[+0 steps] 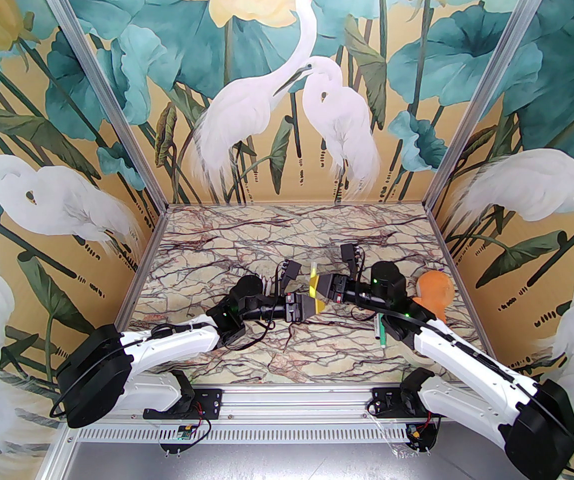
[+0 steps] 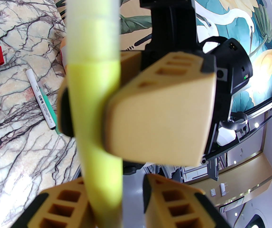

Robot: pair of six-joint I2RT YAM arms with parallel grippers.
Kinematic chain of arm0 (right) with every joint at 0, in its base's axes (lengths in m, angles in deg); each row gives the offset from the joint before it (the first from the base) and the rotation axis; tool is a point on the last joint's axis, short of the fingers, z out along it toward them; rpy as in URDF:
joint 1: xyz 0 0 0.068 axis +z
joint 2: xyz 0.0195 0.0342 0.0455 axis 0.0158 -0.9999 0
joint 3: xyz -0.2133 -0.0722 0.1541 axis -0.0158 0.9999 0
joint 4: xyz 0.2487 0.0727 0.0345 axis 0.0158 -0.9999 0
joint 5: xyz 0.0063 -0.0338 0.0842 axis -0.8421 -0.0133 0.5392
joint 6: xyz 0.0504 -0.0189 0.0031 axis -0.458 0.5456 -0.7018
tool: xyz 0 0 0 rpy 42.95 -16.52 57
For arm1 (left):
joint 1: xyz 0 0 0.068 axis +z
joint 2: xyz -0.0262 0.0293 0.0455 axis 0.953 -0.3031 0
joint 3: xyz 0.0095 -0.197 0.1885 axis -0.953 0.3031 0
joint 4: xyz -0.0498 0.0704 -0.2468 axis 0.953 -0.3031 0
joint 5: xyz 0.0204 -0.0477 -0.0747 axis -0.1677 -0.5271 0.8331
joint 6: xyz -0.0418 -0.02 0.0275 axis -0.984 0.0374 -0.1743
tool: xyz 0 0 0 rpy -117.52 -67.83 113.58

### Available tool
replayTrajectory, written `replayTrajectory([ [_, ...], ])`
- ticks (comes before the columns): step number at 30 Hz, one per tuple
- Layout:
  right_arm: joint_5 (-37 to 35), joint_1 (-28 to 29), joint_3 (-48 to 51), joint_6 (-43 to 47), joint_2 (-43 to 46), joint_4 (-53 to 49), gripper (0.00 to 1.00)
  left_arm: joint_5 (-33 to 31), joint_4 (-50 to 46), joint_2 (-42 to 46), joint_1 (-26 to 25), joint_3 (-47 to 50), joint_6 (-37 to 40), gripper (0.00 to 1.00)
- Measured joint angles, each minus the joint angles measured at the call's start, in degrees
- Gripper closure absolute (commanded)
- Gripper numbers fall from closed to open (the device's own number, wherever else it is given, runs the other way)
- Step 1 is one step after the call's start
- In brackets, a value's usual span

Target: Open the pen caps

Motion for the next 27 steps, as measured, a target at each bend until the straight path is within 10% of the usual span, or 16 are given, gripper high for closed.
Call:
replayTrajectory([
  [27,-3.87,0.35,-3.91,3.72,1.14,-11.3,0.57,9.01,-8.83,-0.33,0.24,-0.72,10.34,0.87],
])
